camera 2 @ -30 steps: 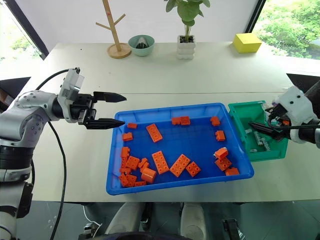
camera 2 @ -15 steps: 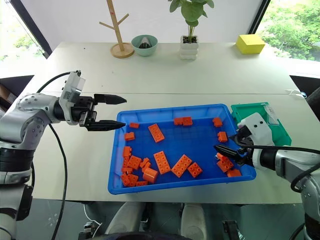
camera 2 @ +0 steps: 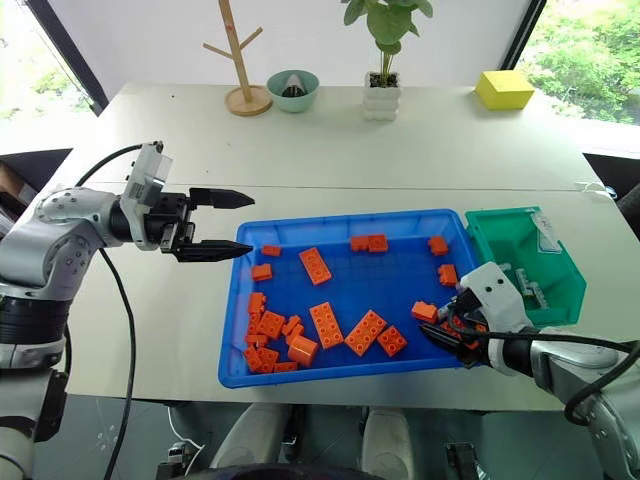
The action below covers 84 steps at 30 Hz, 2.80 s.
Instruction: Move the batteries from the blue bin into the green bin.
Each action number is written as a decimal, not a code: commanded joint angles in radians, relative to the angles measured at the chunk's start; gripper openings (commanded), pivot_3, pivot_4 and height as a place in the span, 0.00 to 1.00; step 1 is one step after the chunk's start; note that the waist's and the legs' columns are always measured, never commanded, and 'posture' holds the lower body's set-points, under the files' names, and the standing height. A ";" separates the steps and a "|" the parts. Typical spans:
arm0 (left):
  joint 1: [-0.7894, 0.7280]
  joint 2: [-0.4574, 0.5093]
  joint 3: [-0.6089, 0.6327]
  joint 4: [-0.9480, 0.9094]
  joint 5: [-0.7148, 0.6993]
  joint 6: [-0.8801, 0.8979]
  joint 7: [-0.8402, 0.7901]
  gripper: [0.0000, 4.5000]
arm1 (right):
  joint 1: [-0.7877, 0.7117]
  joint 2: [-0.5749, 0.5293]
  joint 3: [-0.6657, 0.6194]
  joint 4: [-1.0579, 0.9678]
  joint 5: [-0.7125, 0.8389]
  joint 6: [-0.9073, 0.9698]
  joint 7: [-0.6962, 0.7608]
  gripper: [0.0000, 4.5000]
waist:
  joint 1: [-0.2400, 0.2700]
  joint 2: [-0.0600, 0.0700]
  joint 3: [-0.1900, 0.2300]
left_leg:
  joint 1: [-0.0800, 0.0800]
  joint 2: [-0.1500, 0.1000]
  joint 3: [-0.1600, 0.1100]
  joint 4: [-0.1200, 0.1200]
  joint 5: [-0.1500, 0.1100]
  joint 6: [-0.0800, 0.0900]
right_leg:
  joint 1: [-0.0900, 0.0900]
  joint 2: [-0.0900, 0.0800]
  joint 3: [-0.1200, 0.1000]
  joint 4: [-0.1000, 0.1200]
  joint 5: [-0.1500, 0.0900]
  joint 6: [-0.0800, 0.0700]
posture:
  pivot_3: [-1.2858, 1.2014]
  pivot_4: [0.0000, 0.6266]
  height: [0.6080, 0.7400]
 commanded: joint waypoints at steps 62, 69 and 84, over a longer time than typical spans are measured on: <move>0.000 0.046 0.063 -0.077 -0.057 0.043 0.027 1.00 | -0.791 -0.295 0.794 1.068 -0.773 -1.878 0.955 0.68 | -0.047 -0.001 0.001 | 0.002 -0.001 0.000 0.000 0.001 -0.002 | 0.001 0.000 0.000 0.001 0.000 0.000 | 0.52 0.24 0.71; 0.003 0.046 0.065 -0.081 -0.059 0.045 0.026 1.00 | -0.796 -0.281 0.786 1.051 -0.759 -1.816 0.970 0.00 | -0.049 -0.002 0.001 | 0.003 0.000 0.000 0.000 0.001 -0.002 | 0.001 0.000 0.001 0.002 0.000 0.000 | 0.52 0.24 0.71; 0.004 0.039 0.061 -0.074 -0.055 0.034 0.019 1.00 | -0.825 -0.323 0.427 0.723 -0.431 -1.001 0.835 0.00 | -0.023 0.000 0.001 | 0.001 0.000 0.000 -0.001 0.001 -0.002 | -0.001 -0.001 0.001 0.001 0.000 0.000 | 0.52 0.24 0.71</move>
